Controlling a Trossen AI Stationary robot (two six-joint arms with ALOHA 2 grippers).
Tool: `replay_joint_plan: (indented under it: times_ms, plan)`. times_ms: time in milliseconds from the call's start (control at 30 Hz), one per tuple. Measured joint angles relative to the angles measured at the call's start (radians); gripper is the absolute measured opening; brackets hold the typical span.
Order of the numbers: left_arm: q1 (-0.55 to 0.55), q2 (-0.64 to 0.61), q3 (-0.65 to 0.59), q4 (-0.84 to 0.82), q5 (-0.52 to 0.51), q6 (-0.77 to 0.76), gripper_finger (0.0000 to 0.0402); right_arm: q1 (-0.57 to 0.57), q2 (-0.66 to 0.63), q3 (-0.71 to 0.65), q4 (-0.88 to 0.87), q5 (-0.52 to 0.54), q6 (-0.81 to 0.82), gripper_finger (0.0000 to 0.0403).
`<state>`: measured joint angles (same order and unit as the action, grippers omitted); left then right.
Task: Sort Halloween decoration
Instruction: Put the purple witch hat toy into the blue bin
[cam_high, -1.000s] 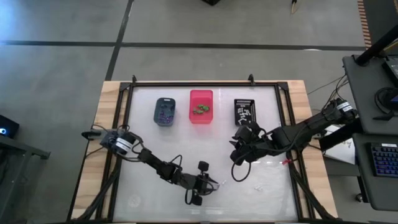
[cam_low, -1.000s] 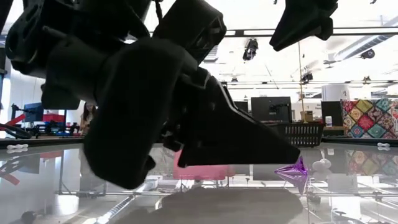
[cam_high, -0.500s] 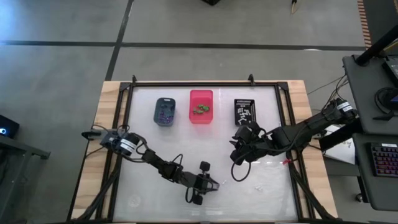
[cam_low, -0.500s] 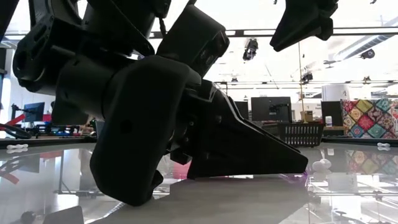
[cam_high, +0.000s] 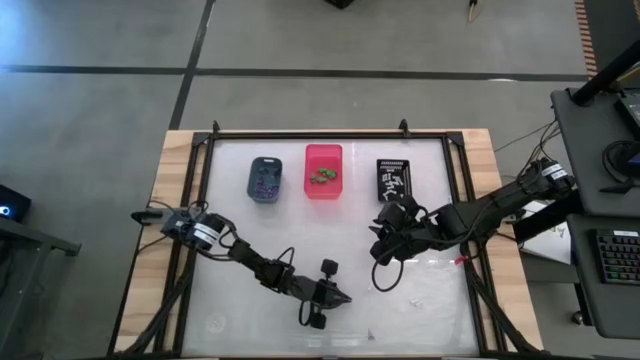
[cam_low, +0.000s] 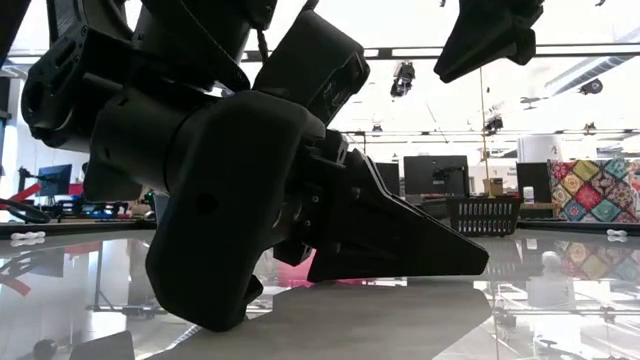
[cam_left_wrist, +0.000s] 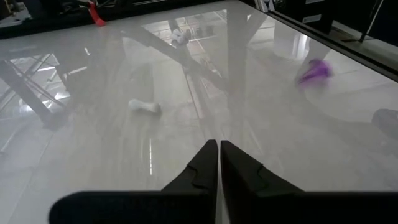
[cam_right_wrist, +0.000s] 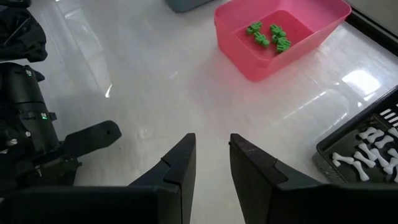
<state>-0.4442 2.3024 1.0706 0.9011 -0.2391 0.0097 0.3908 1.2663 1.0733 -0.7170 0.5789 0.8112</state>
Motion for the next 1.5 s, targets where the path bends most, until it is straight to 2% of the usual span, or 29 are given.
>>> replay_joint_plan:
  times_ms: [233, 333, 400, 467, 633, 767, 900, 1067, 1333, 1500]
  plan:
    - [0.000, -0.005, -0.001, -0.007, -0.004, -0.004, 0.0000, 0.025, 0.000, 0.000, 0.004, -0.011, 0.000, 0.0089]
    - [0.000, -0.023, -0.006, -0.019, -0.007, 0.011, 0.0000, 0.076, 0.000, 0.000, 0.046, -0.129, -0.003, 0.0089]
    - [0.001, -0.038, -0.012, -0.022, -0.014, 0.028, 0.0000, 0.124, 0.000, -0.005, 0.096, -0.205, -0.019, 0.0089]
    - [0.002, -0.057, -0.020, -0.019, -0.018, 0.040, 0.0000, 0.184, 0.000, -0.015, 0.163, -0.235, -0.047, 0.0089]
    - [0.001, -0.128, -0.062, -0.010, -0.024, 0.043, 0.0000, 0.311, 0.000, -0.072, 0.348, -0.239, -0.054, 0.0084]
    - [0.000, -0.221, -0.118, -0.003, -0.035, 0.052, 0.0000, 0.361, 0.025, -0.130, 0.484, -0.243, 0.027, 0.0074]
    - [0.000, -0.336, -0.189, -0.004, -0.067, 0.061, 0.0000, 0.395, 0.114, -0.141, 0.568, -0.294, 0.056, 0.0070]
    - [0.000, -0.487, -0.279, 0.016, -0.067, 0.064, 0.0000, 0.429, 0.271, -0.110, 0.679, -0.366, 0.001, 0.0070]
    - [-0.008, -0.691, -0.423, 0.105, -0.067, 0.060, 0.0000, 0.454, 0.465, -0.042, 0.731, -0.441, 0.097, 0.0067]
    - [-0.008, -0.779, -0.467, 0.121, -0.067, 0.061, 0.0000, 0.460, 0.533, -0.012, 0.731, -0.482, 0.148, 0.0067]
